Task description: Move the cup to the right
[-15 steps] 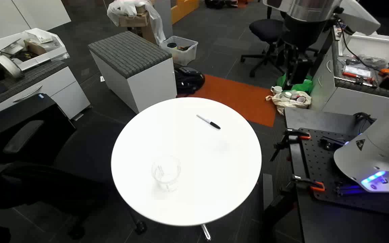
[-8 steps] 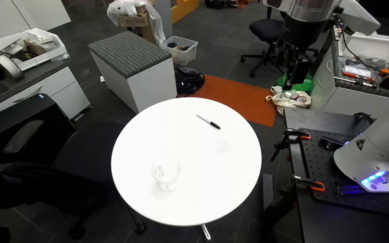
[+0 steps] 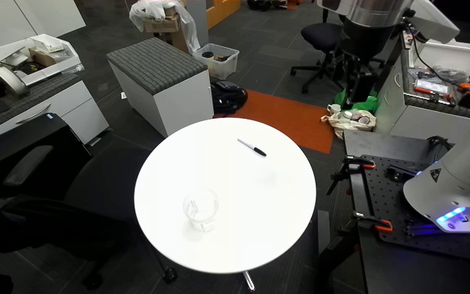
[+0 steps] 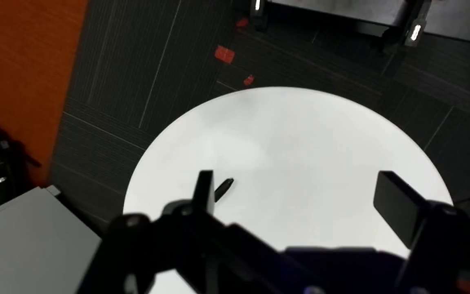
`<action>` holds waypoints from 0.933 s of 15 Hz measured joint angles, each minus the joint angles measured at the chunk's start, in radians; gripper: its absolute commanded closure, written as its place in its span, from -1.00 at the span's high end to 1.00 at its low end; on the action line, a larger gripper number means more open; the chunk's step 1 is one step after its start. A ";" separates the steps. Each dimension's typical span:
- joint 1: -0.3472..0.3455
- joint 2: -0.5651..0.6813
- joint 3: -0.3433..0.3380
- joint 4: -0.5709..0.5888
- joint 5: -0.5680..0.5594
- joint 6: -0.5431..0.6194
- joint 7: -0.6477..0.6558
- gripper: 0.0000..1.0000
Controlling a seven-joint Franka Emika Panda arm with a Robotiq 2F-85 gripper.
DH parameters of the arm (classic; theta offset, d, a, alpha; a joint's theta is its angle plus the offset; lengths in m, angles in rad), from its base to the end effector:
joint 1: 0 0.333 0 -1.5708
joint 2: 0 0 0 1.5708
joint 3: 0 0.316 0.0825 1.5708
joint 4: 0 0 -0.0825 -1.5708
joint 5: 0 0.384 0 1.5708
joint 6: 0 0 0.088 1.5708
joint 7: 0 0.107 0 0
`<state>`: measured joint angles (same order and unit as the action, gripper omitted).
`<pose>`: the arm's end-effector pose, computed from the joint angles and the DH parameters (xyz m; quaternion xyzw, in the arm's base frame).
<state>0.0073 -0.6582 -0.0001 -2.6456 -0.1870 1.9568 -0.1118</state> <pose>0.3417 -0.0098 0.4449 0.9916 0.0956 -0.0197 0.0850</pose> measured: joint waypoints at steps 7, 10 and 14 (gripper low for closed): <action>0.011 0.036 0.051 0.010 -0.012 0.129 0.001 1.00; 0.025 0.081 0.066 0.022 -0.012 0.220 0.001 1.00; 0.053 0.171 0.076 0.045 -0.011 0.388 0.001 1.00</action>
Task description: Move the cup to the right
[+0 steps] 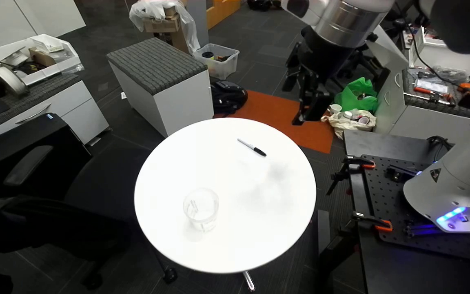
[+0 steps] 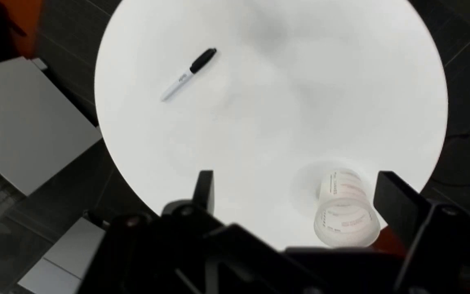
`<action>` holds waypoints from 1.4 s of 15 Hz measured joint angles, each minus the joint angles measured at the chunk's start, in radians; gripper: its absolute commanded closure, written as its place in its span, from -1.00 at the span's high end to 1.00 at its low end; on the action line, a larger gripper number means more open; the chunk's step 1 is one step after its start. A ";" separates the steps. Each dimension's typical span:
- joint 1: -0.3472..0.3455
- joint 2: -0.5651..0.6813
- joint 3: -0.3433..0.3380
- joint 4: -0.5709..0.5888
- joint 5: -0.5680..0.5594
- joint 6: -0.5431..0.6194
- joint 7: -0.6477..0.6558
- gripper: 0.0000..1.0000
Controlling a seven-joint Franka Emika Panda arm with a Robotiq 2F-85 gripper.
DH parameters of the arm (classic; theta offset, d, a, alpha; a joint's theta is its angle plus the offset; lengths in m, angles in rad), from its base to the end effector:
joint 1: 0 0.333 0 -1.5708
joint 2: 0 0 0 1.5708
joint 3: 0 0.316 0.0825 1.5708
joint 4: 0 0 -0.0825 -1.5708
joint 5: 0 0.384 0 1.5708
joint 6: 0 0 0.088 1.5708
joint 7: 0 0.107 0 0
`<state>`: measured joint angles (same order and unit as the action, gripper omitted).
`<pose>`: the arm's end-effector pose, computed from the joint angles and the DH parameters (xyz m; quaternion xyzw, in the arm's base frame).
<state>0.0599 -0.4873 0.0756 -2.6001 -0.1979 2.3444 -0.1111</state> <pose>0.4036 0.0522 0.4393 0.9726 0.1791 0.1140 0.0947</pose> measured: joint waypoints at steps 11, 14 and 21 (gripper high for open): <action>0.038 0.327 0.015 0.122 0.005 0.322 -0.001 1.00; 0.051 0.418 0.019 0.174 0.023 0.340 -0.006 1.00; 0.065 0.607 0.037 0.314 0.037 0.340 -0.026 1.00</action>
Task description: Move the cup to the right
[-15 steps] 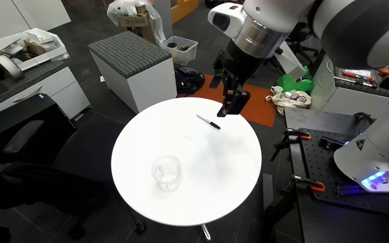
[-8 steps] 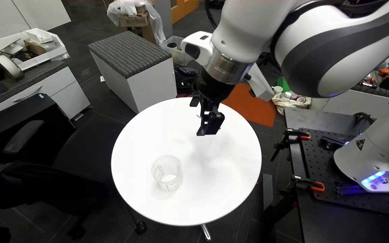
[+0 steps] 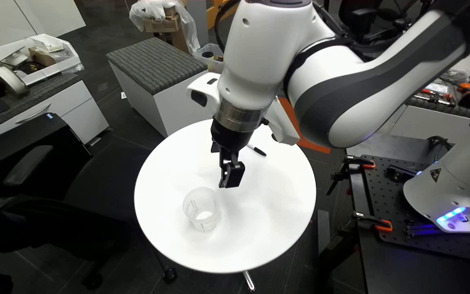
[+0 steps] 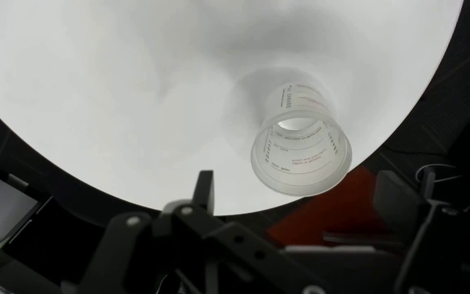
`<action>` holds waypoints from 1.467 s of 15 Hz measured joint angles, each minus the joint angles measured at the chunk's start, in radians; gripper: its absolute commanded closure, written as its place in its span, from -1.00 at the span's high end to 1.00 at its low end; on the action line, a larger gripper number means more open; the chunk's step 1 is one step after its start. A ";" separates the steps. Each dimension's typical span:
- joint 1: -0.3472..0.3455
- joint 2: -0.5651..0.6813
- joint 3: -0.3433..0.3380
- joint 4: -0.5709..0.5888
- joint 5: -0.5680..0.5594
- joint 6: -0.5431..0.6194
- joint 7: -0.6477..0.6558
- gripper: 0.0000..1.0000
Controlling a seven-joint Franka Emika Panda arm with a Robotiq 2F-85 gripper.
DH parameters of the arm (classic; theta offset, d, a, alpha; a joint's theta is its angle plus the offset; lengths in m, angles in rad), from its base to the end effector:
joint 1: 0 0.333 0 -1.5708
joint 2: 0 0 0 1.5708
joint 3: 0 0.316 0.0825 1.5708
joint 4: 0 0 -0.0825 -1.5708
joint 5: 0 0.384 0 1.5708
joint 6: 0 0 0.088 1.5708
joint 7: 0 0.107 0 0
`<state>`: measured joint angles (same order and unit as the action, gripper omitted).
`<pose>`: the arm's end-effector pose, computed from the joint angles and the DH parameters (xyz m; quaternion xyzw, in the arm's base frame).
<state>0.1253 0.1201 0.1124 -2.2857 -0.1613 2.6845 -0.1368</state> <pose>0.5358 0.1346 0.3291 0.9579 0.2480 0.1410 0.0316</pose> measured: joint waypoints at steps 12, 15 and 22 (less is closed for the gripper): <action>0.002 0.235 0.005 0.206 -0.006 -0.076 0.000 1.00; 0.002 0.270 0.005 0.237 -0.006 -0.088 -0.001 1.00; -0.002 0.334 -0.002 0.305 -0.006 -0.133 -0.001 1.00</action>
<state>0.1232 0.4540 0.1108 -1.9808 -0.1677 2.5514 -0.1374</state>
